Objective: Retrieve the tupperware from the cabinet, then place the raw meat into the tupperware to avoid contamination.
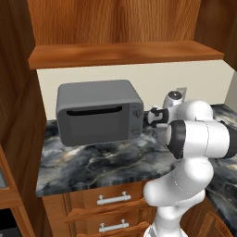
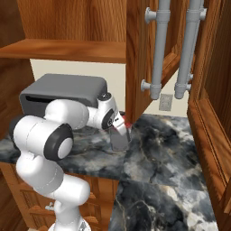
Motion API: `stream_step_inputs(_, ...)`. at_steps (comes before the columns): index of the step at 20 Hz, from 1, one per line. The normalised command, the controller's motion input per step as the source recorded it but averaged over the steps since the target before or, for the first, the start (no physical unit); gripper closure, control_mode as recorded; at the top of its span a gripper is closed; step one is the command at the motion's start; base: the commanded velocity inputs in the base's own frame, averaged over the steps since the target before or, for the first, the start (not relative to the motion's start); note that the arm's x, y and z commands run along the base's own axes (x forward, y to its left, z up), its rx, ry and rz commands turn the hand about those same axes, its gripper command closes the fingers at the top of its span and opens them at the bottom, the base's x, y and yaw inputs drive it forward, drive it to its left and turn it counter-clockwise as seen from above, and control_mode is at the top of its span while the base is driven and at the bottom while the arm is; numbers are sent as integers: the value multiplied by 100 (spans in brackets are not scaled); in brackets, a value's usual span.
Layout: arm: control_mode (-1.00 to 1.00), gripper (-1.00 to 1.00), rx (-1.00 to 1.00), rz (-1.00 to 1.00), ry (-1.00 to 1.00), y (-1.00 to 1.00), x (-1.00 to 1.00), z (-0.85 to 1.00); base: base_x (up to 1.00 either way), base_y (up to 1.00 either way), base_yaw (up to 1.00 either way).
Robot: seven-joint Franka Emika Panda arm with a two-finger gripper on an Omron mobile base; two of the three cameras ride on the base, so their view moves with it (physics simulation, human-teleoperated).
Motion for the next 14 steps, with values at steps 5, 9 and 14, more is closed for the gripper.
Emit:
stream_step_inputs(5,-100,100,0,6,0,-21,-12,-11,0,0,0)
stream_step_inputs(9,-100,100,0,9,0,-16,6,-12,0,0,0)
stream_step_inputs(14,-100,100,0,11,3,-8,3,-21,0,0,0)
